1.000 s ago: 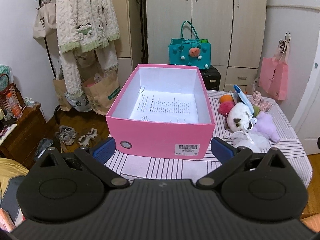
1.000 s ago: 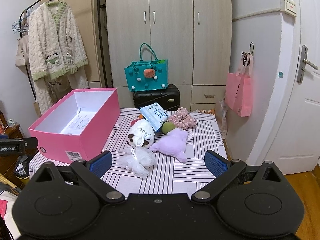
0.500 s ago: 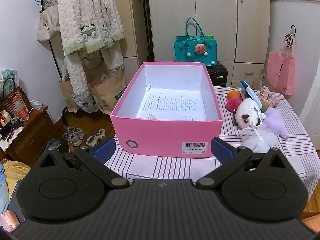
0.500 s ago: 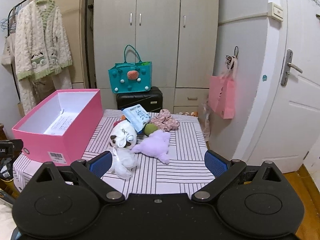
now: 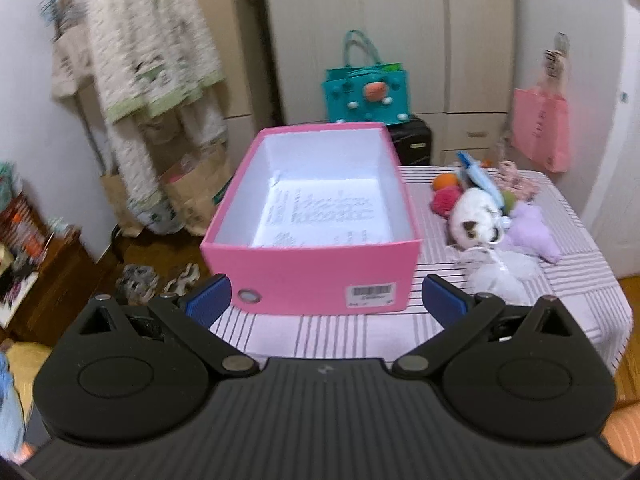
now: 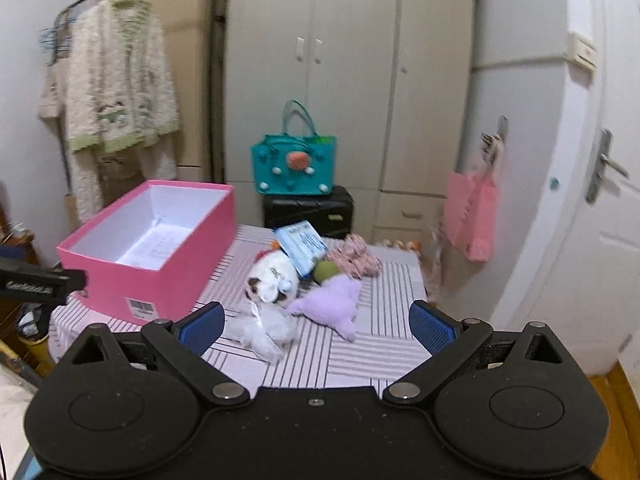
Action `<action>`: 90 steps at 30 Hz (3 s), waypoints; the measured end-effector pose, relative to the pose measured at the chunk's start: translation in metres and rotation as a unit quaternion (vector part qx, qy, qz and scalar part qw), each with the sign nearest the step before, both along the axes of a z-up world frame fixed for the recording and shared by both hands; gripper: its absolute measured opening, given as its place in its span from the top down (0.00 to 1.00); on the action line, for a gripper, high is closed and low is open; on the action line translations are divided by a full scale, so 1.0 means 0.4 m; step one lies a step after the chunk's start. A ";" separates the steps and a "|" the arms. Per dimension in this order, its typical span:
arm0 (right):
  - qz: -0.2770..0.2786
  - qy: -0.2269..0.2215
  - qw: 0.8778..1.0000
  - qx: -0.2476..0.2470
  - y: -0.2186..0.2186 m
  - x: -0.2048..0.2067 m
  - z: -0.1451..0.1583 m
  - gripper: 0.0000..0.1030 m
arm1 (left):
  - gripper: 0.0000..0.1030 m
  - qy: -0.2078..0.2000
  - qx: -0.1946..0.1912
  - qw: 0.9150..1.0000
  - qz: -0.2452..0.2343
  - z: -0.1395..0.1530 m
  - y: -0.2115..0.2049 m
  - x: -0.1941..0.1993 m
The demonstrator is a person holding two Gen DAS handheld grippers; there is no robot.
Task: Organize soft objects
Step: 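Move both tools toward the pile of soft toys on the table, then grasp the pink floral scrunchie with the right gripper while the left gripper grasps the white mesh pouf, then lift the scrunchie with the right gripper while the left gripper carries the pouf toward the pink box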
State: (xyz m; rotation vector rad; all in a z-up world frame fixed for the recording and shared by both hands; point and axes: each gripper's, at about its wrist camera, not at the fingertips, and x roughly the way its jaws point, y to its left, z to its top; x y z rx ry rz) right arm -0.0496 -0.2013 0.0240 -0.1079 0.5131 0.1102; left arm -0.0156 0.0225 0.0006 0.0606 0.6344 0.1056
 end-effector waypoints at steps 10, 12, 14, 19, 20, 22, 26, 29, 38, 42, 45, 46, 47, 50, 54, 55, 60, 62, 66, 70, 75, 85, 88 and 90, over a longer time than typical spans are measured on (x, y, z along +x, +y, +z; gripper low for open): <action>0.063 0.034 0.997 -0.002 -0.030 0.078 -0.065 0.03 | 0.00 0.012 0.027 0.996 -0.087 0.015 -0.100 0.068; 0.081 0.039 0.996 0.008 -0.037 0.095 -0.081 0.03 | 0.00 0.017 0.029 0.994 -0.102 0.006 -0.124 0.088; 0.090 0.039 0.995 0.010 -0.045 0.113 -0.098 0.03 | 0.00 0.023 0.026 0.992 -0.119 -0.001 -0.144 0.108; 0.097 0.033 0.995 0.008 -0.095 0.174 -0.144 0.03 | 0.00 0.028 -0.011 0.986 -0.164 -0.020 -0.182 0.166; 0.098 0.035 0.994 0.011 -0.108 0.188 -0.156 0.03 | 0.00 0.025 -0.019 0.985 -0.169 -0.027 -0.190 0.178; 0.101 0.041 0.994 0.010 -0.127 0.210 -0.173 0.03 | 0.00 0.022 -0.029 0.983 -0.179 -0.041 -0.209 0.206; 0.107 0.047 0.993 0.005 -0.149 0.258 -0.204 0.03 | 0.00 0.030 -0.042 0.978 -0.200 -0.076 -0.250 0.265; 0.121 0.048 0.991 0.006 -0.154 0.286 -0.225 0.03 | 0.00 0.032 -0.042 0.975 -0.215 -0.101 -0.278 0.294; 0.172 0.070 0.982 -0.024 -0.152 0.374 -0.278 0.03 | 0.05 0.084 -0.027 0.973 -0.213 -0.188 -0.312 0.372; 0.171 0.082 0.982 -0.007 -0.192 0.452 -0.273 0.03 | 0.07 0.098 -0.050 0.972 -0.208 -0.216 -0.304 0.397; 0.164 0.092 0.982 0.016 -0.230 0.515 -0.259 0.04 | 0.09 0.114 -0.076 0.970 -0.202 -0.235 -0.299 0.419; 0.163 0.095 0.982 0.026 -0.243 0.538 -0.257 0.04 | 0.09 0.114 -0.076 0.970 -0.202 -0.240 -0.303 0.425; 0.162 0.101 0.981 0.042 -0.257 0.565 -0.254 0.03 | 0.09 0.112 -0.071 0.971 -0.201 -0.246 -0.307 0.428; 0.151 0.126 0.977 0.087 -0.279 0.647 -0.261 0.04 | 0.12 0.112 -0.063 0.972 -0.197 -0.265 -0.316 0.432; 0.132 0.148 0.973 0.117 -0.283 0.750 -0.292 0.13 | 0.21 0.138 -0.095 0.968 -0.187 -0.290 -0.321 0.444; 0.124 0.152 0.973 0.119 -0.282 0.777 -0.301 0.14 | 0.23 0.142 -0.101 0.966 -0.191 -0.294 -0.321 0.445; 0.122 0.155 0.975 0.103 -0.261 0.870 -0.328 0.23 | 0.43 0.143 -0.115 0.967 -0.176 -0.310 -0.304 0.454; 0.130 0.155 0.975 0.090 -0.246 0.889 -0.337 0.23 | 0.47 0.148 -0.124 0.965 -0.177 -0.317 -0.299 0.454; 0.143 0.177 0.970 0.089 -0.225 0.924 -0.368 0.23 | 0.53 0.145 -0.122 0.965 -0.180 -0.319 -0.299 0.452; 0.143 0.187 0.968 0.086 -0.217 0.939 -0.392 0.44 | 0.56 0.141 -0.117 0.966 -0.183 -0.319 -0.301 0.449; 0.139 0.178 0.972 0.072 -0.224 0.916 -0.394 0.79 | 0.58 0.142 -0.114 0.966 -0.184 -0.316 -0.298 0.448; 0.098 0.138 0.984 0.051 -0.279 0.845 -0.352 0.82 | 0.63 0.132 -0.107 0.967 -0.190 -0.307 -0.303 0.432; 0.085 0.129 0.987 0.045 -0.297 0.830 -0.340 0.82 | 0.65 0.128 -0.106 0.968 -0.191 -0.303 -0.302 0.424; 0.079 0.126 0.988 0.043 -0.309 0.817 -0.332 0.82 | 0.65 0.128 -0.107 0.967 -0.191 -0.300 -0.300 0.421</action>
